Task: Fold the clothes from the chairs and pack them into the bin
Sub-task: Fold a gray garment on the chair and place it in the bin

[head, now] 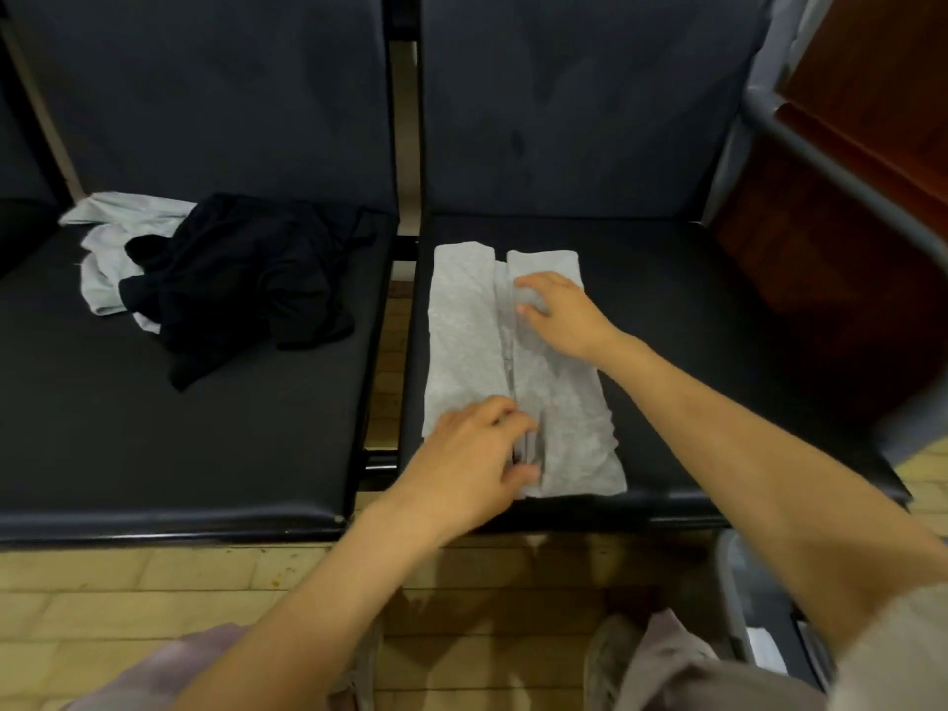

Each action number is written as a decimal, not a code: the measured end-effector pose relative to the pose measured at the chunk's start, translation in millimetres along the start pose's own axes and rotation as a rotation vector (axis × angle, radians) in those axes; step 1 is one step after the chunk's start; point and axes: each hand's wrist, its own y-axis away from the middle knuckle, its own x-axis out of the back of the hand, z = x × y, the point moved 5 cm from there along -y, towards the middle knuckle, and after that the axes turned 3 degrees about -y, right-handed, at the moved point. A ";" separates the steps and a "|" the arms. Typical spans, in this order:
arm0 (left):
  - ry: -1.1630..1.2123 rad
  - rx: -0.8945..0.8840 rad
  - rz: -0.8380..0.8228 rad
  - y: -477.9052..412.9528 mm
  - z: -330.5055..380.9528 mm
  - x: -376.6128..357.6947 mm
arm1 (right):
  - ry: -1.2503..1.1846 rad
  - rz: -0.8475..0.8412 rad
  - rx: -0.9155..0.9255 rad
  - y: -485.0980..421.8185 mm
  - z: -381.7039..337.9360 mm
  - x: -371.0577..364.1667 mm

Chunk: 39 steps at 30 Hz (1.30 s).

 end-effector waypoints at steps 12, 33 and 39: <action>-0.144 -0.087 0.013 40.1 -44.8 3.0 | 0.196 -0.205 0.355 199.9 14.8 7.4; 0.976 0.265 0.319 -30.3 -41.4 68.5 | -0.651 0.118 -0.230 114.7 -3.9 88.0; 0.886 0.641 0.104 -66.1 -76.4 8.3 | -0.562 0.067 -0.515 98.3 48.9 30.4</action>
